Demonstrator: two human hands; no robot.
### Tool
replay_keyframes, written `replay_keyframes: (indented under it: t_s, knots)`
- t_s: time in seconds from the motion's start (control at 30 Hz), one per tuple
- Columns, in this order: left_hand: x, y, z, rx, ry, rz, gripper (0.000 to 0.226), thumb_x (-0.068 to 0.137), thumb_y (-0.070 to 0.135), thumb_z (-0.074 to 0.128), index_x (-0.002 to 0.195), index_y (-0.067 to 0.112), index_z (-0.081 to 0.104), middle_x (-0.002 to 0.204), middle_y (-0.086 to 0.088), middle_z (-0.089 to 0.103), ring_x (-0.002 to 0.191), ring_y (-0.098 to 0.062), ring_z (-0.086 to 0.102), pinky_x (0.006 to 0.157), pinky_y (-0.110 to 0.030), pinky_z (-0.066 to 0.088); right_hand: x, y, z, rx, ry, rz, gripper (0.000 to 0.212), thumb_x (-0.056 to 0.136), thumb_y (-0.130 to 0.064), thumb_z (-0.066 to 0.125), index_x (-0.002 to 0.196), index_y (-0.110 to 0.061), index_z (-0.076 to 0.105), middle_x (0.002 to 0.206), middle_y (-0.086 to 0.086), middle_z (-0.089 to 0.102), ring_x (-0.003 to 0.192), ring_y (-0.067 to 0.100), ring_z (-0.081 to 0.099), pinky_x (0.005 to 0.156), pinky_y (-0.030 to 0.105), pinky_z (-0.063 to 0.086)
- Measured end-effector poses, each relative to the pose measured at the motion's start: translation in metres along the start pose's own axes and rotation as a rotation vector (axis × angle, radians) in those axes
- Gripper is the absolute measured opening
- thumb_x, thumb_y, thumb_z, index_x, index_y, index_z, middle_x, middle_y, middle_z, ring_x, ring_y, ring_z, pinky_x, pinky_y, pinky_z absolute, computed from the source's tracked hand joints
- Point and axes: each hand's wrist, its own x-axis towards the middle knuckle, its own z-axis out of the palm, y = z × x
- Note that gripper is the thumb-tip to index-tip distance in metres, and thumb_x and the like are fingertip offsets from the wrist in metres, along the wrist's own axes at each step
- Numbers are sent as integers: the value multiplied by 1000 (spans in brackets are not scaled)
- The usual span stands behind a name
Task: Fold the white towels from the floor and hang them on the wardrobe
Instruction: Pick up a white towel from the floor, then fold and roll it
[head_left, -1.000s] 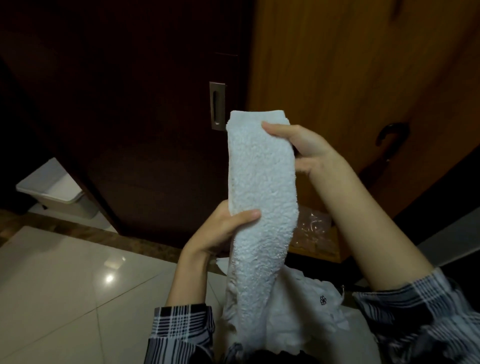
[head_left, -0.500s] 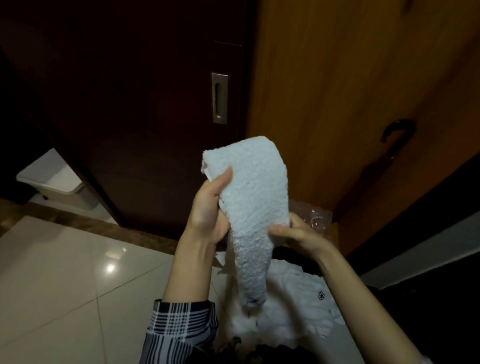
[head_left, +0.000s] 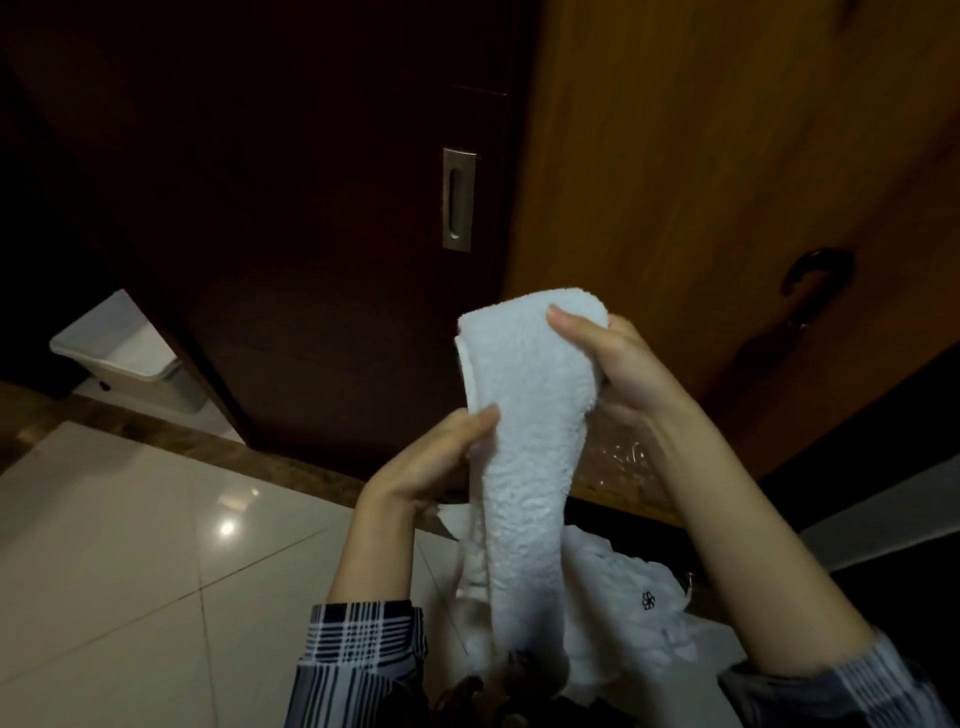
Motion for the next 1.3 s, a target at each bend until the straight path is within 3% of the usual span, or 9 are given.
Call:
replay_keyframes:
  t_s: [0.13, 0.23, 0.37, 0.43, 0.57, 0.73, 0.9, 1.07, 1.3]
  knots:
    - [4, 8, 1, 119, -21, 27, 59, 59, 59, 79, 107, 26, 65, 107, 10, 72, 103, -10, 66, 83, -22, 53, 16, -19, -2, 18, 26, 8, 18, 92, -21, 56, 100, -7, 64, 88, 1, 74, 89, 16, 70, 72, 28, 54]
    - [6, 10, 3, 95, 99, 66, 21, 81, 29, 69, 100, 18, 68, 96, 5, 74, 92, -10, 69, 75, -21, 54, 22, -23, -3, 111, -24, 5, 26, 93, -29, 51, 105, -10, 64, 99, 5, 71, 101, 22, 66, 86, 36, 52]
    - [6, 18, 9, -95, 206, 158, 21, 83, 17, 58, 101, 8, 66, 90, -3, 74, 85, -15, 71, 71, -24, 57, 19, -4, 1, 169, -101, 71, 38, 81, -44, 58, 103, -15, 68, 97, 4, 74, 98, 21, 69, 80, 34, 57]
    - [6, 22, 12, -140, 250, 175, 18, 89, 13, 55, 104, 8, 64, 89, -3, 74, 83, -16, 71, 68, -24, 57, 16, 17, 3, 223, -127, 111, 53, 68, -51, 70, 106, -14, 71, 108, 12, 71, 104, 26, 66, 86, 40, 55]
    - [7, 26, 9, -299, 335, 174, 41, 88, 20, 56, 126, 2, 53, 110, -13, 70, 96, -23, 69, 71, -29, 58, 6, 63, -5, 354, -241, 183, 101, 60, -57, 82, 139, -8, 42, 141, 20, 47, 128, 33, 48, 105, 50, 40]
    - [7, 25, -4, -547, 423, 146, 44, 92, 28, 52, 130, 5, 50, 119, -14, 66, 108, -24, 65, 84, -35, 57, -14, 91, -21, -183, -295, 364, 60, 63, -37, 75, 114, -11, 58, 97, -13, 73, 91, -1, 66, 76, 14, 50]
    - [8, 17, -19, -698, 564, 111, 48, 91, 31, 57, 131, 6, 50, 119, -12, 67, 107, -22, 66, 89, -37, 55, -21, 92, -30, -280, -284, 360, 10, 79, -16, 69, 89, -17, 66, 79, -14, 71, 77, 2, 65, 64, 12, 48]
    - [17, 1, -21, -717, 423, 78, 77, 78, 56, 55, 136, 7, 48, 131, -15, 59, 123, -29, 54, 108, -46, 37, -16, 68, -18, -60, -40, 276, 14, 85, -8, 66, 98, -13, 65, 79, -7, 73, 71, 7, 68, 61, 19, 54]
    - [20, -7, 3, -563, 123, -165, 84, 68, 61, 69, 137, 17, 49, 129, -13, 61, 120, -28, 57, 95, -41, 50, 17, 43, -5, 156, 231, 345, 34, 82, -15, 68, 49, -21, 63, 59, -2, 44, 56, 11, 42, 58, 26, 34]
